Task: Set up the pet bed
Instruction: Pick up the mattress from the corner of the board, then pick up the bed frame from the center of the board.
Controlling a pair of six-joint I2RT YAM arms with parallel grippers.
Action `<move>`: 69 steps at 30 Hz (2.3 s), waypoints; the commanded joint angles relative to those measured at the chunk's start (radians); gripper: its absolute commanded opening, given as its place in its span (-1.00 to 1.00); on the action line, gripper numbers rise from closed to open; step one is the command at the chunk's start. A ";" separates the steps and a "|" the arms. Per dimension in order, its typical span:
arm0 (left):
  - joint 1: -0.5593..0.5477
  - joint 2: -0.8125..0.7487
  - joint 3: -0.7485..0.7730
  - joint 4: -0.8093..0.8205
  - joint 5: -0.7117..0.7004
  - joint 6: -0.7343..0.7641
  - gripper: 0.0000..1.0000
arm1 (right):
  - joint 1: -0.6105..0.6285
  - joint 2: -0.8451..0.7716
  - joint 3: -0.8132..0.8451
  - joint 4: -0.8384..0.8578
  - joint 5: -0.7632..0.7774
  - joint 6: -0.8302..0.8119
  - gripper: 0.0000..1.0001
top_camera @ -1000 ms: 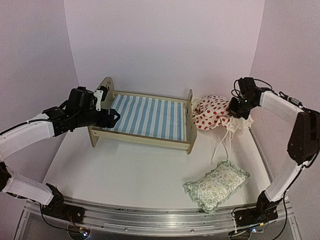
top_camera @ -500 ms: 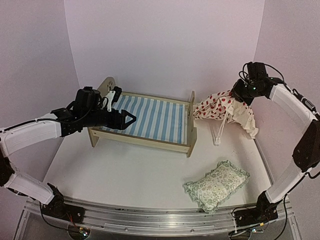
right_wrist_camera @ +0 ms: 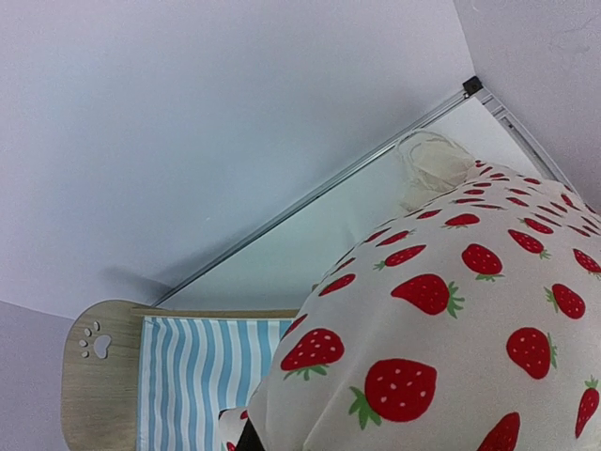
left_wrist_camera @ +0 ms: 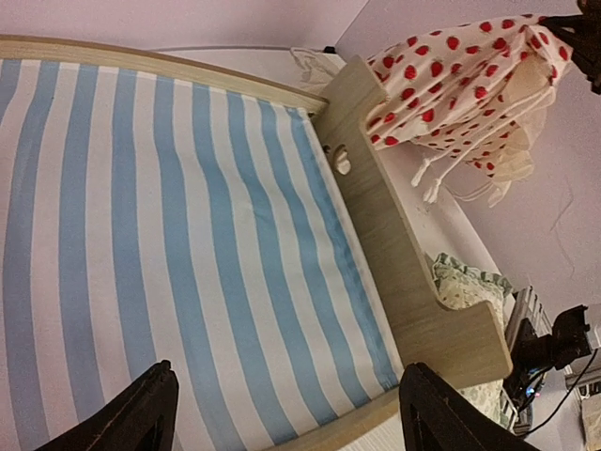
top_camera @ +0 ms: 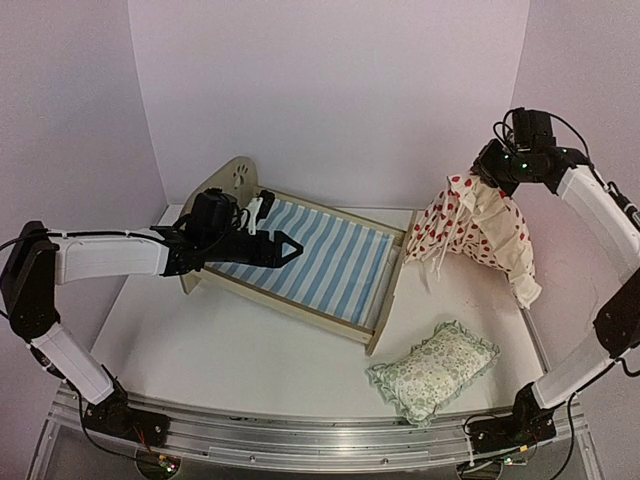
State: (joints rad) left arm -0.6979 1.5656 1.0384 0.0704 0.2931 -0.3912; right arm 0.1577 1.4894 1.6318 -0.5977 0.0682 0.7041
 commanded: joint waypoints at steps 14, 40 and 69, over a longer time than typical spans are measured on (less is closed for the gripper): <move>-0.106 0.039 0.245 -0.191 -0.221 0.316 0.69 | -0.003 -0.299 -0.473 0.133 0.105 -0.065 -1.00; -0.679 0.504 0.705 -0.547 -0.544 0.123 0.57 | -0.003 -0.307 -0.694 0.150 0.142 -0.059 -1.00; -0.680 0.493 0.693 -0.251 -0.856 0.106 -1.00 | -0.003 -0.324 -0.753 0.149 0.222 -0.087 -1.00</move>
State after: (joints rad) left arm -1.3652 2.1780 1.7043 -0.3580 -0.4738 -0.3891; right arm 0.1577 1.1851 0.8900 -0.4637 0.2228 0.6326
